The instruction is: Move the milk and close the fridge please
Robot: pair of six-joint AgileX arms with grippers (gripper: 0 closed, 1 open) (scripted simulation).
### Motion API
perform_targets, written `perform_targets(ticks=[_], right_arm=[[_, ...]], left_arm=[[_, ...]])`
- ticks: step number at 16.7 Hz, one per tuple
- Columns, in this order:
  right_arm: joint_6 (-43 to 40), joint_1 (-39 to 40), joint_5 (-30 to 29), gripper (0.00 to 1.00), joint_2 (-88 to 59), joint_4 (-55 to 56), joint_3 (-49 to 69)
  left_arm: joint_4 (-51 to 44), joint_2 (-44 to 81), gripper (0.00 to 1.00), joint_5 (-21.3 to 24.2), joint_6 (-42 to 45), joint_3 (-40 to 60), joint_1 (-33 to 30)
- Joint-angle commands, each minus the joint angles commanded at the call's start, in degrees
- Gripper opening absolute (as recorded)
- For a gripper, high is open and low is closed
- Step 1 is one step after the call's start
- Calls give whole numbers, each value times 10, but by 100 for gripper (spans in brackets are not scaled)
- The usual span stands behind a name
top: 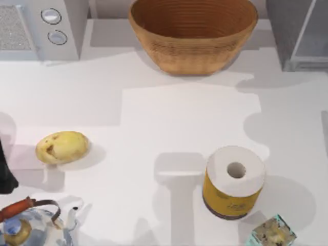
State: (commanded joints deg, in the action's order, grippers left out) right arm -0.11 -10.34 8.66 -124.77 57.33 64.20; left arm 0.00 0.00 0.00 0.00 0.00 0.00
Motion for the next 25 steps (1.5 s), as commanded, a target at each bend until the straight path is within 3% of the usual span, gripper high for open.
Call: perform_targets(ticks=[4, 16, 25], right_arm=[[2, -14, 27, 0, -58, -16, 73], [2, -15, 29, 0, -61, -17, 77], [2, -15, 29, 68, -61, -17, 77]], left_arm=[[0, 0, 100, 0, 0, 0, 0], [0, 0, 100, 0, 0, 0, 0], [0, 0, 100, 0, 0, 0, 0]])
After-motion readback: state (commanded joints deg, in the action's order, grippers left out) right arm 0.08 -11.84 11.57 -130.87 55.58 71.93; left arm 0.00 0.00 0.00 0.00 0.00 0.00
